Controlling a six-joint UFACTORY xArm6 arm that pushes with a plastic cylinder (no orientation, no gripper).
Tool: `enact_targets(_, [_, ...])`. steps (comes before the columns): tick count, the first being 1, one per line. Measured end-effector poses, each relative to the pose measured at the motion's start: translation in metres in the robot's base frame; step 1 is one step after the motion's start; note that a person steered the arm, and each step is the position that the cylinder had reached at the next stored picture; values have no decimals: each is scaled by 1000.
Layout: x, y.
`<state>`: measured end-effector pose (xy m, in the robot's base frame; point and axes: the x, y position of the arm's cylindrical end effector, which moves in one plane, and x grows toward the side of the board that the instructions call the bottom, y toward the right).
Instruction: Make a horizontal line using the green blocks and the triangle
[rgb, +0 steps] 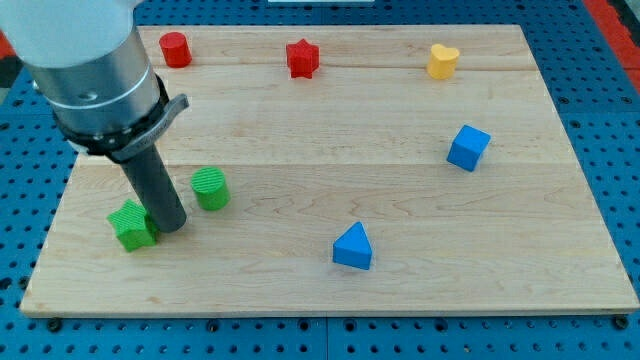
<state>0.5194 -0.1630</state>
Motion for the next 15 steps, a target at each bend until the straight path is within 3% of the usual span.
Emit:
enact_targets(2, [-31, 62])
enact_targets(4, [-48, 34])
enact_targets(5, [-68, 52])
enact_targets(6, [-92, 120])
enact_targets(8, [-68, 215])
enact_targets(10, [-70, 172])
enact_targets(11, [-51, 203])
enact_targets(13, [-31, 170])
enact_targets(14, [-8, 187])
enact_targets(15, [-8, 280])
